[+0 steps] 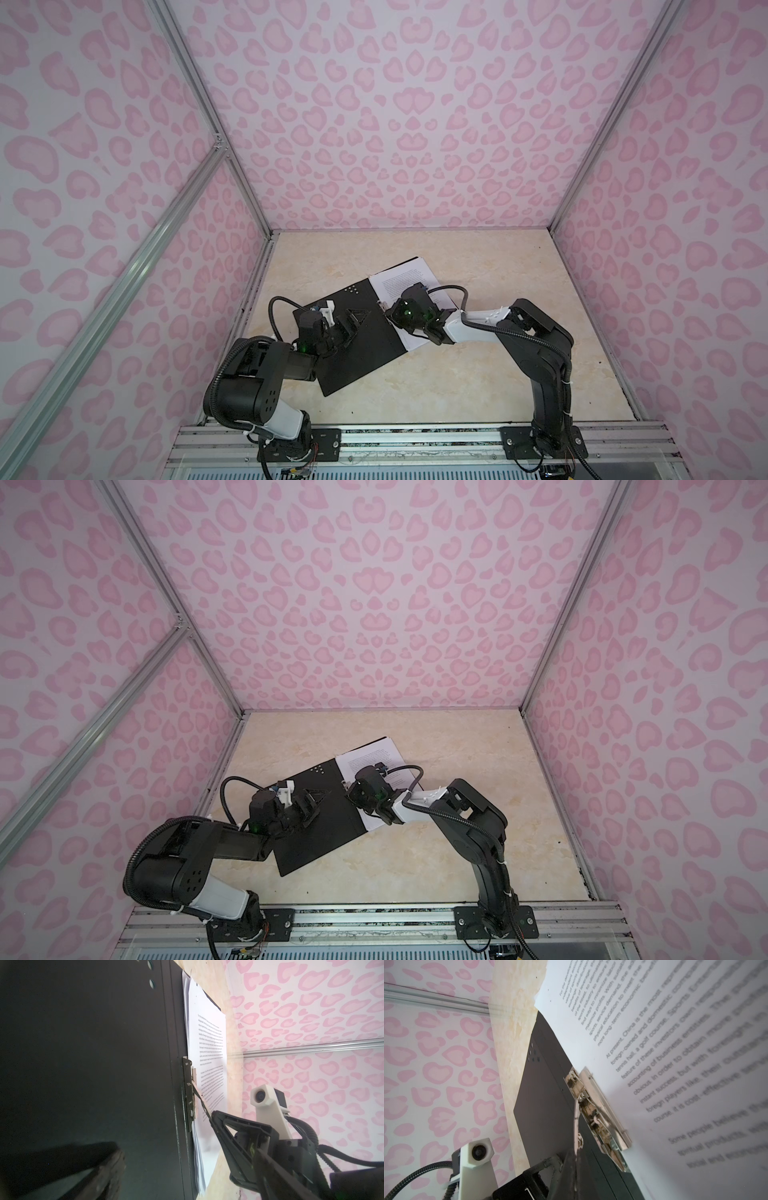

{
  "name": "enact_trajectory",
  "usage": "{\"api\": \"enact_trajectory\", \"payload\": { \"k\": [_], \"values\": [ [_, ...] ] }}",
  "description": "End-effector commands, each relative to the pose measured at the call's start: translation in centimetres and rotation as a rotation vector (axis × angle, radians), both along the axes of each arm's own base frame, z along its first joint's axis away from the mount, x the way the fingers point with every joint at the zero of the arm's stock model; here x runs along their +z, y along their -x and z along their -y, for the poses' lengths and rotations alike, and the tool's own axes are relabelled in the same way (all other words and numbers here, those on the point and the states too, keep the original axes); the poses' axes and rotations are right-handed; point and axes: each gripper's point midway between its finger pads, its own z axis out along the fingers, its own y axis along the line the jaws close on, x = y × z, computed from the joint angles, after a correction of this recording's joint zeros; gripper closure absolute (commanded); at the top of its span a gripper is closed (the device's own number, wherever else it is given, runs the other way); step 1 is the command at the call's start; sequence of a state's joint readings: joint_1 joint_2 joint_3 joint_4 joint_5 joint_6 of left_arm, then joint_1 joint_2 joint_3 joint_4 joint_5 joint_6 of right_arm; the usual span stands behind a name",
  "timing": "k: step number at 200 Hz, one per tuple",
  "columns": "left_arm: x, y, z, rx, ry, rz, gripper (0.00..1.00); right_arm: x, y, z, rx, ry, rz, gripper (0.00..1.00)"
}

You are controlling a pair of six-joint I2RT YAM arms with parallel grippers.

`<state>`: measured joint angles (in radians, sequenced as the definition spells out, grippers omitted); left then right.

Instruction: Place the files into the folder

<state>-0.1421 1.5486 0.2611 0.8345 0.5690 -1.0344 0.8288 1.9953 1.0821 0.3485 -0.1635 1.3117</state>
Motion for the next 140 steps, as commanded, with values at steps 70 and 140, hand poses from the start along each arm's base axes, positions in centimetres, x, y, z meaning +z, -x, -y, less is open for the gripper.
{"api": "enact_trajectory", "payload": {
  "k": [70, 140],
  "values": [
    [-6.2, 2.9, -3.0, 0.111, -0.125, -0.281, 0.02, -2.8, 0.4, 4.0, 0.044, 0.164, 0.026, 0.99],
    [-6.9, 2.9, -3.5, 0.128, -0.151, -0.306, 0.02, -6.4, 1.8, 6.6, 0.063, 0.284, 0.019, 1.00]
  ]
}}
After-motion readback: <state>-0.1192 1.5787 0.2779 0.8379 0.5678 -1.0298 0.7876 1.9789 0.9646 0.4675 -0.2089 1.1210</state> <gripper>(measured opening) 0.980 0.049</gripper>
